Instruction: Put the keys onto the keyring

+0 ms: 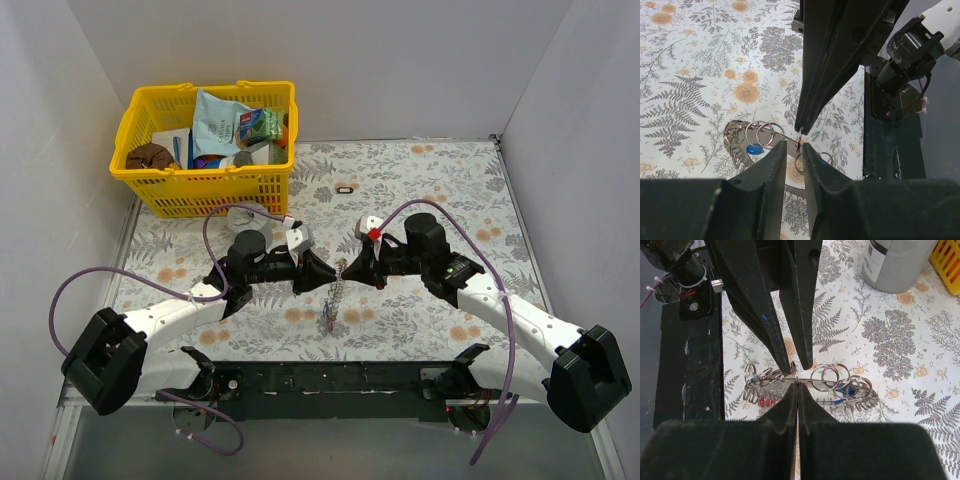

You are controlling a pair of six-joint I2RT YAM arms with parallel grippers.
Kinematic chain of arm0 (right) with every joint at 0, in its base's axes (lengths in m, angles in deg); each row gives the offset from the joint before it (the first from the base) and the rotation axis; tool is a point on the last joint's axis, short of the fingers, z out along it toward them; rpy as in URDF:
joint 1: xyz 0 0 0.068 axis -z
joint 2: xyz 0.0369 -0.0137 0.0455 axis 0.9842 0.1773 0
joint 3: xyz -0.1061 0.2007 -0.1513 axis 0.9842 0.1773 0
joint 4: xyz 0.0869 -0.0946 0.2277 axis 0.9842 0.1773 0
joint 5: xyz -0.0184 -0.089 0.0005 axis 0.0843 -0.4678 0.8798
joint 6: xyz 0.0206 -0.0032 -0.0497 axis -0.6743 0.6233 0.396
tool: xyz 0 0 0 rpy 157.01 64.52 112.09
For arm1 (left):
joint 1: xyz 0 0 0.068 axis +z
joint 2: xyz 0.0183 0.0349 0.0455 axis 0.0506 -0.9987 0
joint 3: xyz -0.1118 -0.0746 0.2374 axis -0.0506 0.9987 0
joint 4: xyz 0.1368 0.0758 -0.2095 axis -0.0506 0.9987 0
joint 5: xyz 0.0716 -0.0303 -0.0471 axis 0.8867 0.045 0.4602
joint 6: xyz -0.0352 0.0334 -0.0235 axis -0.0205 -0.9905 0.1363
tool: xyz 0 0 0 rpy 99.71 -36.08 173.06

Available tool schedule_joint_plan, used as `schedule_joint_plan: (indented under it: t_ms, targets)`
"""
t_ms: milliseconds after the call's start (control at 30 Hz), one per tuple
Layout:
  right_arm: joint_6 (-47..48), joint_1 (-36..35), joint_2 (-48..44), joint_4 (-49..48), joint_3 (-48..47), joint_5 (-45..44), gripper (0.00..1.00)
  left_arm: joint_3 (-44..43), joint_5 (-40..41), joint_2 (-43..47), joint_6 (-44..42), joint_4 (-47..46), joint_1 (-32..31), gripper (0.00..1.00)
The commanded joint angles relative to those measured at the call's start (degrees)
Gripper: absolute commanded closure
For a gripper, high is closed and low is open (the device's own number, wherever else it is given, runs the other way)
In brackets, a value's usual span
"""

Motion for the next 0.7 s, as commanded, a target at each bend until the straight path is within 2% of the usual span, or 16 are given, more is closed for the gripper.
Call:
schedule_joint_plan:
  t_ms: [0, 200, 267, 467, 500, 667]
  targets:
    - [-0.4, 0.4, -0.2, -4.7, -1.3, 1.9, 0.99, -0.5, -1.5, -0.3, 0.6, -1.5, 0.1, 0.82]
    - [-0.7, 0.3, 0.1, -4.8, -1.3, 2.2, 0.99, -1.3, -2.7, -1.5, 1.3, -1.5, 0.1, 0.92]
    - [-0.7, 0.3, 0.0, -4.7, -1.3, 2.2, 0.99, -1.5, -2.8, -1.7, 1.4, -1.4, 0.1, 1.0]
    - [-1.5, 0.3, -0.1, -4.2, -1.3, 0.1, 0.99, -0.9, -2.1, -1.1, 1.4, -1.5, 0.1, 1.0]
    - [-2.6, 0.4, -0.2, -4.2, -1.3, -0.6, 0.94, -0.9, -1.4, -0.9, 1.2, -1.5, 0.1, 1.0]
    - [-5.4, 1.2, -1.9, -5.6, 0.3, -3.8, 0.4, -0.4, 0.8, 1.0, 0.1, -0.4, 0.1, 1.0]
